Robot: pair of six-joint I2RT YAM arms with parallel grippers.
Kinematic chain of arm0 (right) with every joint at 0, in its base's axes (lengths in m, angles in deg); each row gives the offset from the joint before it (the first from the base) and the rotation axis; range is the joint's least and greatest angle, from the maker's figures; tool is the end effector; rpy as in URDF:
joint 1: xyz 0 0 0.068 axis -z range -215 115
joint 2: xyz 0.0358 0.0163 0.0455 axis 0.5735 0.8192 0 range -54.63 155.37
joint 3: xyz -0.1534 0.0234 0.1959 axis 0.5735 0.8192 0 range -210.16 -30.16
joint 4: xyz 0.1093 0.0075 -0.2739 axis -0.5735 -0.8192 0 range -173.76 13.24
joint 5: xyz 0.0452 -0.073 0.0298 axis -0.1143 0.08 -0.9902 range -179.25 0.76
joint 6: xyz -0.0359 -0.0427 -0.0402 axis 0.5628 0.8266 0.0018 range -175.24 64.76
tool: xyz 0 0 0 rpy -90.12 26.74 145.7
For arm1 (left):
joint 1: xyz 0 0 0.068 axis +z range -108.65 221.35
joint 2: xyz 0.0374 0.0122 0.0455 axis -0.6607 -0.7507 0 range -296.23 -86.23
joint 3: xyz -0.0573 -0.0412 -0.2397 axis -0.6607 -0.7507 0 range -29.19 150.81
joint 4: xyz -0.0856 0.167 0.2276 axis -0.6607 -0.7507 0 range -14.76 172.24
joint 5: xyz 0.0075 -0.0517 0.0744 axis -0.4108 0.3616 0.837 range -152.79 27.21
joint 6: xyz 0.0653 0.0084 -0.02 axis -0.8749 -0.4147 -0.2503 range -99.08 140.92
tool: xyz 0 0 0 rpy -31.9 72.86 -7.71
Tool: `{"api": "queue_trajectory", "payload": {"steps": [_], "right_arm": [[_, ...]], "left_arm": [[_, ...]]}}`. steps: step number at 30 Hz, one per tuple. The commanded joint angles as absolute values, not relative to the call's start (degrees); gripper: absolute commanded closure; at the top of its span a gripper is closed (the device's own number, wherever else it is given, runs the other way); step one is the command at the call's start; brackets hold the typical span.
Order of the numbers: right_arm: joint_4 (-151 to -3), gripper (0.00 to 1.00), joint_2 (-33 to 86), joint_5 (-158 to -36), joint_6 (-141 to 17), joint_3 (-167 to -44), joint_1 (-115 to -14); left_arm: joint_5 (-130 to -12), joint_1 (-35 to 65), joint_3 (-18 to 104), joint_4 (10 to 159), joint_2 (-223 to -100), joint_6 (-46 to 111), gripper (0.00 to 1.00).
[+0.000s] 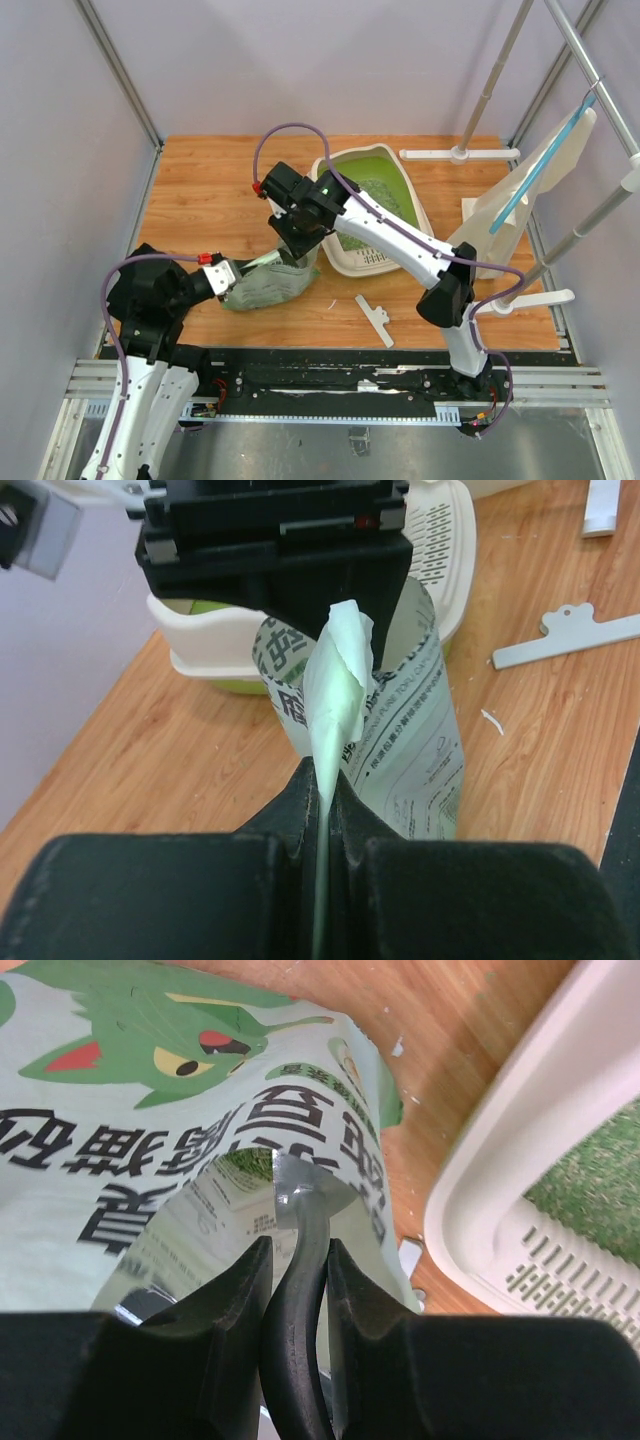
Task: Fill the litter box with clean litter
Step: 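Scoop the cat litter from the cat litter bag.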
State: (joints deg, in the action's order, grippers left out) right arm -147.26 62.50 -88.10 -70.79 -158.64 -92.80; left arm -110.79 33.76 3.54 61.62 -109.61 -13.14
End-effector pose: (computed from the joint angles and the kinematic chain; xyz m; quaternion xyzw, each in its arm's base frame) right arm 0.2456 0.3880 0.3302 -0.3450 0.9001 0.1512 0.2191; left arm 0.1686 -0.0641 0.2918 0.4922 0.5684 -0.1734 0.6361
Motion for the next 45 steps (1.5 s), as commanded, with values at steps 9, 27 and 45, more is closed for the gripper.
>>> {"api": "queue_trajectory", "payload": {"steps": [9,27,45], "right_arm": [[-135.5,0.99,62.5,-110.8,-74.4,-147.5,-85.4],[-147.2,0.99,55.3,-84.9,-71.1,-157.1,-88.2],[-146.7,0.99,60.7,-93.3,-68.1,-161.7,-89.6]], "left_arm": [[-107.2,33.7,2.9,68.4,-106.2,-14.7,0.99],[-107.7,33.8,3.9,71.6,-108.8,-15.0,0.99],[-107.8,33.8,5.3,71.1,-110.6,-15.4,0.99]]}}
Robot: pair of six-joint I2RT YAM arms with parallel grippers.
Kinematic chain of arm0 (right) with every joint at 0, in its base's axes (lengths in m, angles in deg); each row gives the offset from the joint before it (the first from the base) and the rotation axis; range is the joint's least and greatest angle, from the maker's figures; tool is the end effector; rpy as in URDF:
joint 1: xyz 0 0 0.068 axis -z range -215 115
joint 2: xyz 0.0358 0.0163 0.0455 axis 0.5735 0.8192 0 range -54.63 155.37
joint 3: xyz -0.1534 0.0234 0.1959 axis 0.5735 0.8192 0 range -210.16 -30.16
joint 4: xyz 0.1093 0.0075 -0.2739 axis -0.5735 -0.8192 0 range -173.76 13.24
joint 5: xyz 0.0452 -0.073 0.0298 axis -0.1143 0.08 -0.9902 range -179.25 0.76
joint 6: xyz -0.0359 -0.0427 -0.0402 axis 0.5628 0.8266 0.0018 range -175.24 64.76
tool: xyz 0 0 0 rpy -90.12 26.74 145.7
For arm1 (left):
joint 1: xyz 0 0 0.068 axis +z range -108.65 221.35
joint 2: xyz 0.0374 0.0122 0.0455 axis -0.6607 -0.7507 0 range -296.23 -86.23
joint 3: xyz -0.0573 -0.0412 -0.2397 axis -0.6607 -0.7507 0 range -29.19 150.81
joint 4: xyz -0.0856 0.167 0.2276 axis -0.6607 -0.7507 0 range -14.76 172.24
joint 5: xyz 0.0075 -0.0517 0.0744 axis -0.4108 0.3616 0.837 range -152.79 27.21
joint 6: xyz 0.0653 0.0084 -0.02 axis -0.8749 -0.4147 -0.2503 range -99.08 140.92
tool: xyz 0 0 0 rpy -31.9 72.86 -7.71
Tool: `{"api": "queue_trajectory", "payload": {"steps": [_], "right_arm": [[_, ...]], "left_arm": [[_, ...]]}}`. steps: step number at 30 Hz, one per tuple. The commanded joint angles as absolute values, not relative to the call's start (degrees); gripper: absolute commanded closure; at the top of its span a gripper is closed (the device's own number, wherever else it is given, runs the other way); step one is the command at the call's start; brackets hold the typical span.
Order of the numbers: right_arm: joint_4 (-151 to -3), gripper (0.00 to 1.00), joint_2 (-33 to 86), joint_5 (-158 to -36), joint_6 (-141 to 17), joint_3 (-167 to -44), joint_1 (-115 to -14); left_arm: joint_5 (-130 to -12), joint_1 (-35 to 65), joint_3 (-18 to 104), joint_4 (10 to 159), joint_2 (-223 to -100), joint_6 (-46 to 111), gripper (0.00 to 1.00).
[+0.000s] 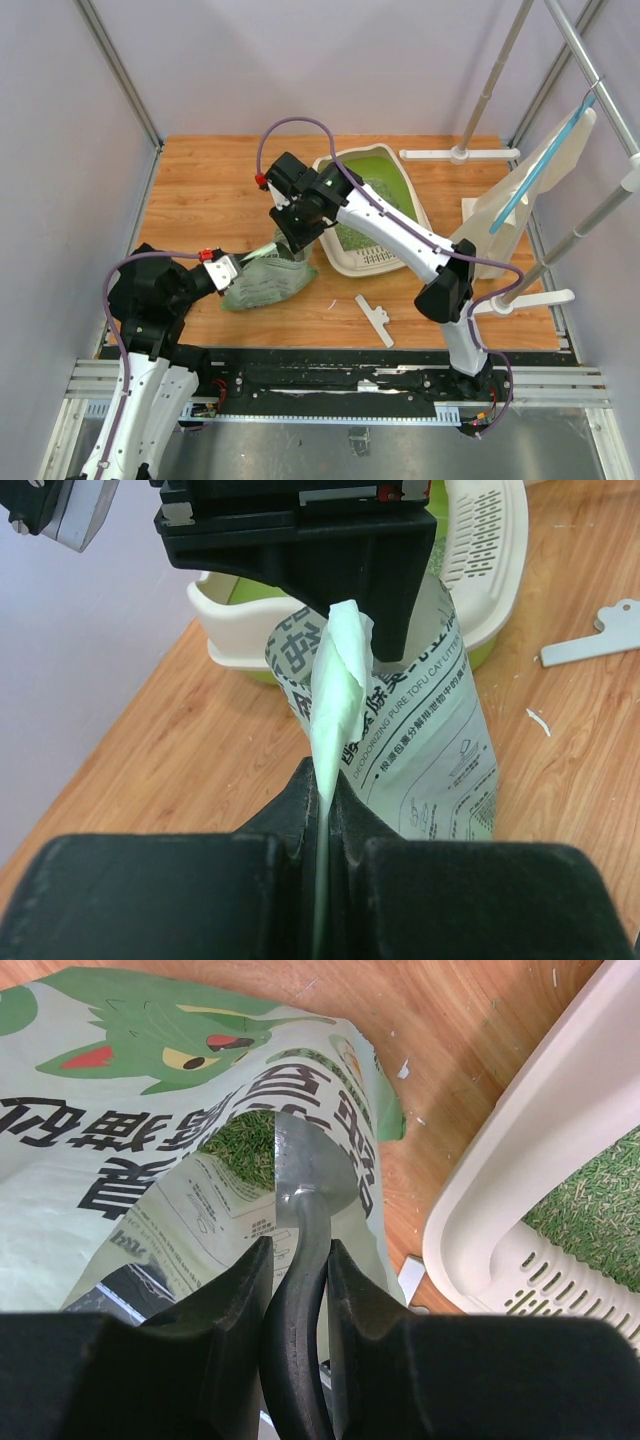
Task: Fill the litter box with clean litter
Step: 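Scoop the cat litter from the cat litter bag.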
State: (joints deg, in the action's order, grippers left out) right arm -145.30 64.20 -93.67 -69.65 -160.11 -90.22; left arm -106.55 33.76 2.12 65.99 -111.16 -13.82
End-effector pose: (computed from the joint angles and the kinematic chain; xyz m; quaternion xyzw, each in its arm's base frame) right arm 0.2641 0.3879 0.3280 -0.3446 0.8951 0.1905 0.2090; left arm 0.1800 -0.0628 0.2859 0.4801 0.5757 -0.1370 0.6476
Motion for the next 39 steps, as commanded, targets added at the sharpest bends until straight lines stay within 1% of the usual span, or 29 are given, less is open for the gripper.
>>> {"api": "queue_trajectory", "payload": {"steps": [1,4,7,9,12,16,21,24,29,34,39], "right_arm": [[-146.5,0.99,59.8,-92.3,-68.0,-161.6,-89.5],[-145.9,0.99,57.6,-89.1,-67.8,-160.1,-89.2],[-143.4,0.99,57.1,-89.8,-68.1,-155.9,-88.6],[-141.5,0.99,58.0,-94.4,-68.7,-153.2,-88.2],[-141.4,0.99,61.1,-101.3,-69.8,-153.3,-88.2],[-140.8,0.99,61.1,-104.3,-70.6,-153.8,-88.0],[-135.7,0.99,57.5,-114.1,-73.5,-149.9,-85.0],[-130.1,0.99,54.1,-122.2,-77.0,-144.7,-83.0],[-121.5,0.99,49.1,-128.3,-81.6,-137.8,-79.8],[-120.5,0.99,46.8,-129.5,-83.4,-135.9,-78.0],[-120.4,0.99,46.9,-129.1,-84.5,-136.1,-78.0]], "left_arm": [[-107.8,33.8,5.2,71.3,-110.6,-15.2,0.99],[-108.1,33.8,4.7,73.1,-110.3,-13.6,1.00],[-108.4,33.8,4.6,74.4,-110.4,-12.8,1.00],[-108.5,33.8,4.7,74.3,-110.5,-12.8,0.99],[-108.4,33.8,5.4,72.9,-110.1,-13.3,1.00],[-106.4,33.8,4.7,71.1,-108.2,-14.3,1.00],[-106.0,33.8,4.7,70.4,-108.4,-15.1,0.99],[-106.6,33.8,4.9,70.5,-108.9,-15.1,1.00],[-106.5,33.7,4.9,70.2,-108.4,-15.2,1.00],[-105.7,33.8,4.5,69.4,-107.1,-15.2,1.00],[-105.2,33.7,4.3,68.7,-105.7,-15.4,0.99]]}}
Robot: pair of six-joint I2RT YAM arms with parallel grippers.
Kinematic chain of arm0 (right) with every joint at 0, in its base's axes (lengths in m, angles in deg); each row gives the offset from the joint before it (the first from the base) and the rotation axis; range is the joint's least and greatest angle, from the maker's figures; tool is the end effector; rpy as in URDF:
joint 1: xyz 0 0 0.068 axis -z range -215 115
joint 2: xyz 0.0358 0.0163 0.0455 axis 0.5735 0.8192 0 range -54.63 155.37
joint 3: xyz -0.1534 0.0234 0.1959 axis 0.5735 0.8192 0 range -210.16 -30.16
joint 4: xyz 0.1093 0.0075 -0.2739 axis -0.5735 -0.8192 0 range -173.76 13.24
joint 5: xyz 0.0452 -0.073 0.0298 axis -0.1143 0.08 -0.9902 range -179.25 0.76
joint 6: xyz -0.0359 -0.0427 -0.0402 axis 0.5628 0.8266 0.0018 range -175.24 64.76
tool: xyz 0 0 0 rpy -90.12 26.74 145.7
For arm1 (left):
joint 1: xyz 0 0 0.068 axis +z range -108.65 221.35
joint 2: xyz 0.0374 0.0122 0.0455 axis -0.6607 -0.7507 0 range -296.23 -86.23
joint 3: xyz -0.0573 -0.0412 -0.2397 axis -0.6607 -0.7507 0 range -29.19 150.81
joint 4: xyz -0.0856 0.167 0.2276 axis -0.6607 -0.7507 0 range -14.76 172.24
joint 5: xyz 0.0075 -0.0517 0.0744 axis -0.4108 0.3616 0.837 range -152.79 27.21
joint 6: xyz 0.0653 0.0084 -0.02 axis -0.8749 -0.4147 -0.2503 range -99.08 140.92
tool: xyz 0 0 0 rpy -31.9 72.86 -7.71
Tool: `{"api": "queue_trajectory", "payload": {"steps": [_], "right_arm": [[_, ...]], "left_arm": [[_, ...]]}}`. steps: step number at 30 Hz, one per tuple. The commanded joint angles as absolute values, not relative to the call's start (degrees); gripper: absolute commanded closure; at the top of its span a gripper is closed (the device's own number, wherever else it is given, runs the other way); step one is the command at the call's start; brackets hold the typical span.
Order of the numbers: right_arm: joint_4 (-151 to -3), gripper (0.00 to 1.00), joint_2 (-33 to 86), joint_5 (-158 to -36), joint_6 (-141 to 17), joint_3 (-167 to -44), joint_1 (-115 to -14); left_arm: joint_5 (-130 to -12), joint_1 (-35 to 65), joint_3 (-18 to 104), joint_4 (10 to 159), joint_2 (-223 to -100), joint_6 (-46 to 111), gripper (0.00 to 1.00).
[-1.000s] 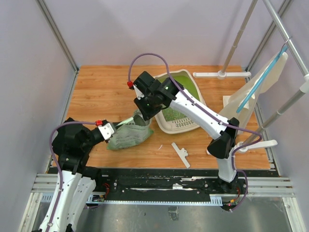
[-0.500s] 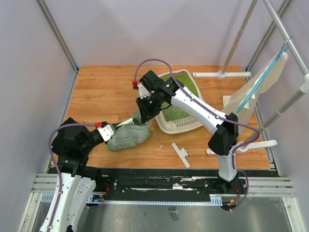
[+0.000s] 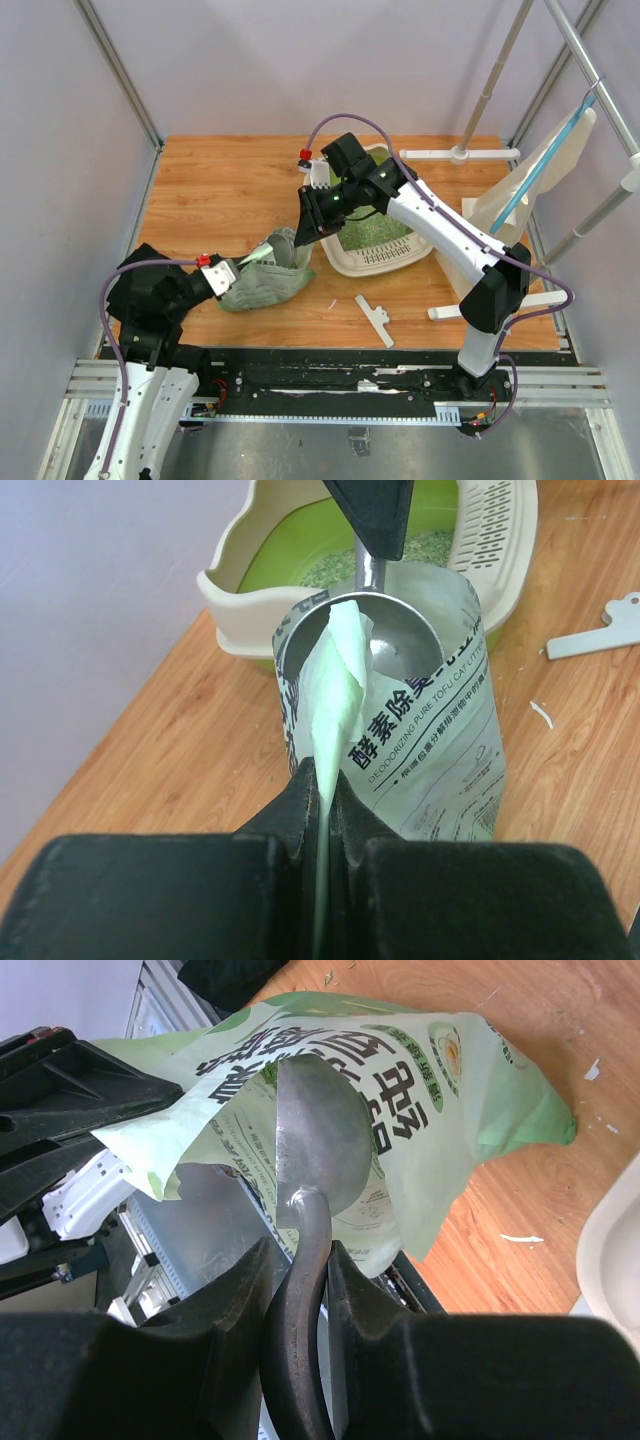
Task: Fill the litter box with clean litter
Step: 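Scoop the cat litter from the cat litter bag.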
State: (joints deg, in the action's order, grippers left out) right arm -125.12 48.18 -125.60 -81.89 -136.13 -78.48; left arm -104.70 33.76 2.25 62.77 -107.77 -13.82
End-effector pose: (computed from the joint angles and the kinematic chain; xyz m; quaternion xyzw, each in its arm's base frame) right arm 0.2920 0.3224 0.3390 -0.2462 0.8515 0.4441 0.1307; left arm 0.1699 -0.0601 0.2898 0.4728 0.5816 -0.1239 0.6502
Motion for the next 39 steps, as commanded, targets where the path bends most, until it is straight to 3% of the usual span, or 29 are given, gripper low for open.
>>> {"api": "queue_trajectory", "payload": {"steps": [1,21,39], "right_arm": [[-120.4,0.99,47.0,-129.0,-84.6,-136.2,-78.0],[-121.6,0.99,43.7,-124.3,-83.8,-132.9,-78.0],[-114.2,0.99,39.2,-131.1,-89.7,-126.3,-74.2]], "left_arm": [[-105.2,33.7,4.2,68.8,-105.6,-15.5,1.00],[-105.1,33.8,7.1,66.3,-105.6,-15.9,0.99],[-105.0,33.8,8.2,63.0,-104.6,-16.7,0.99]]}}
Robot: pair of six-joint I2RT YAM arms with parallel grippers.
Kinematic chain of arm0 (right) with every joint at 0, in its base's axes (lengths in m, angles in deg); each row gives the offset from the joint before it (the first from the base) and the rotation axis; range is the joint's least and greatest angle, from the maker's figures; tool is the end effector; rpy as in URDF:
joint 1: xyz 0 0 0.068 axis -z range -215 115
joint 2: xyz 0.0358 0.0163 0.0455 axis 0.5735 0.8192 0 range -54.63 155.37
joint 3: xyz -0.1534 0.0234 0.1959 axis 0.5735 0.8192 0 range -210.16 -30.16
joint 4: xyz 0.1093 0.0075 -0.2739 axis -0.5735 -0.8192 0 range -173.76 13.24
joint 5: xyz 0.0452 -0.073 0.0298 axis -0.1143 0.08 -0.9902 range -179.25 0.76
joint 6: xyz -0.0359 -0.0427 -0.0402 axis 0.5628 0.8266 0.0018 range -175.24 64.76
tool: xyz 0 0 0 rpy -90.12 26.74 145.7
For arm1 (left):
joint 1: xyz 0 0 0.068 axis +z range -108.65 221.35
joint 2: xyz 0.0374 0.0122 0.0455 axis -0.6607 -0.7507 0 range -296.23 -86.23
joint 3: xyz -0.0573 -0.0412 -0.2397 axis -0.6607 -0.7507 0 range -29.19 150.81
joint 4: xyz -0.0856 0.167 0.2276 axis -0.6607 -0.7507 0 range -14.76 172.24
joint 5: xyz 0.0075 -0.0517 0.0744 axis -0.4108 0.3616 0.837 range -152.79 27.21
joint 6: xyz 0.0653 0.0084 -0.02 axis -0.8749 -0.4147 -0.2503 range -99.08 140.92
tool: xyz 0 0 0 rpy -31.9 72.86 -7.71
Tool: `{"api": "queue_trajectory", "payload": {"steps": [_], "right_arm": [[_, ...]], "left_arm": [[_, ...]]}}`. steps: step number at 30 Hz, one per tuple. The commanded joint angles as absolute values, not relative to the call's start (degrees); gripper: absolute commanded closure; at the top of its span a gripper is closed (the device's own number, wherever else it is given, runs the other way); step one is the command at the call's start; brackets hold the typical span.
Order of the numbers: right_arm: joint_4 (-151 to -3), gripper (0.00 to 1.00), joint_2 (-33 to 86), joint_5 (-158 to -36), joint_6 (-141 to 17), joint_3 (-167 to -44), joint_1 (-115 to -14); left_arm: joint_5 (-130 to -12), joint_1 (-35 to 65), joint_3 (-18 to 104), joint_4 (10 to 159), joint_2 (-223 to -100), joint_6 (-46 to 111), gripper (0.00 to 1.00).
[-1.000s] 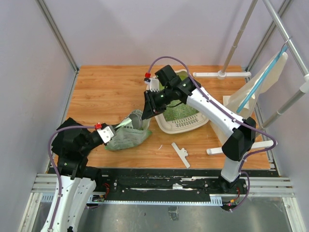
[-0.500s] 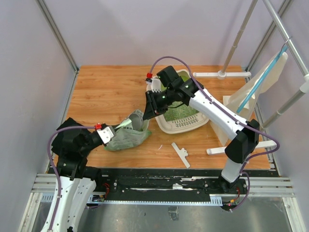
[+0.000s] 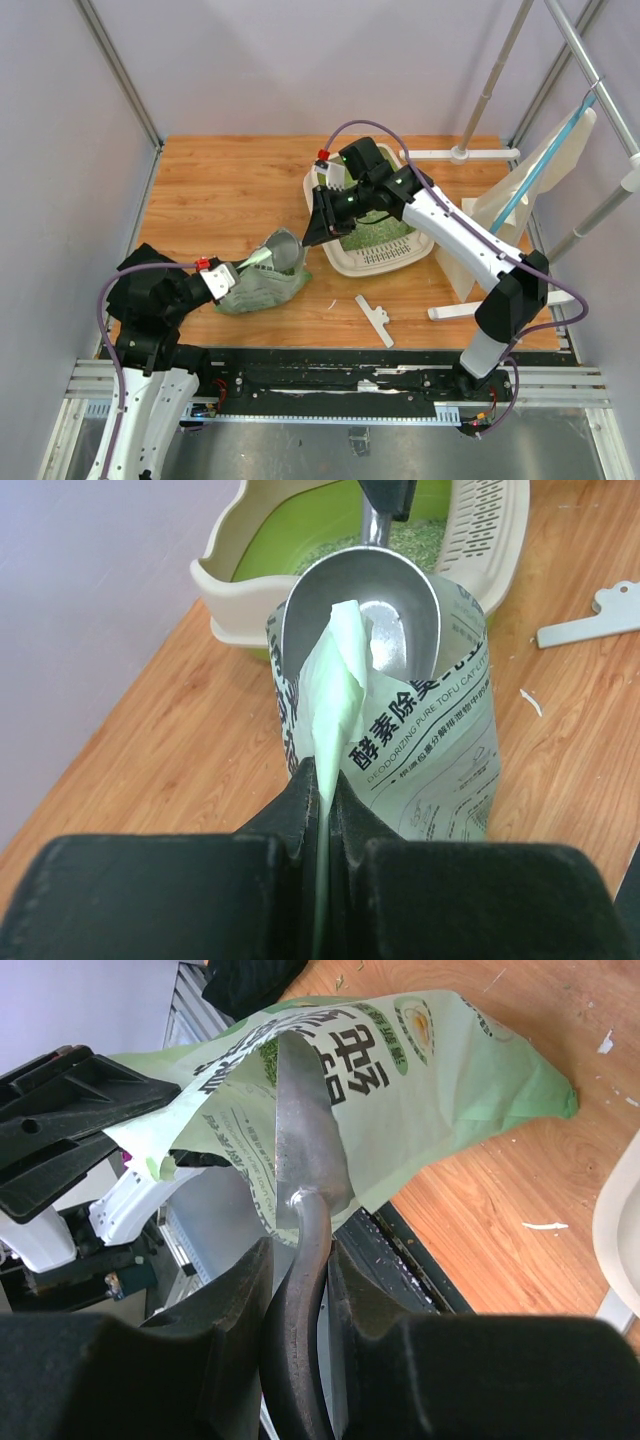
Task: Fill the litter box with clean litter
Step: 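Scoop the cat litter from the cat litter bag.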
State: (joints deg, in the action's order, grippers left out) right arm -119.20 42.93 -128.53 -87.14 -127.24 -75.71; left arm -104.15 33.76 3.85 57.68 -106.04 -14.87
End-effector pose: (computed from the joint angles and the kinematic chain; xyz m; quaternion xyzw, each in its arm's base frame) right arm 0.2941 0.2995 0.3297 -0.2002 0.8505 0.4711 0.1207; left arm 0.1605 -0.0584 0.2947 0.4754 0.5896 -0.1204 0.6417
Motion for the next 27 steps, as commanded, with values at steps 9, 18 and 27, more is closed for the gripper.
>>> {"api": "queue_trajectory", "payload": {"steps": [9,18,27], "right_arm": [[-110.4,0.99,36.0,-135.9,-92.5,-122.0,-71.3],[-114.1,0.99,33.9,-130.1,-89.2,-120.9,-70.8],[-140.2,0.99,49.0,-92.8,-75.1,-143.4,-85.8]], "left_arm": [[-105.4,33.8,8.3,63.1,-104.3,-16.4,1.00],[-105.2,33.7,8.0,62.7,-103.7,-16.3,0.99],[-105.6,33.8,7.8,64.0,-104.4,-16.1,1.00]]}}
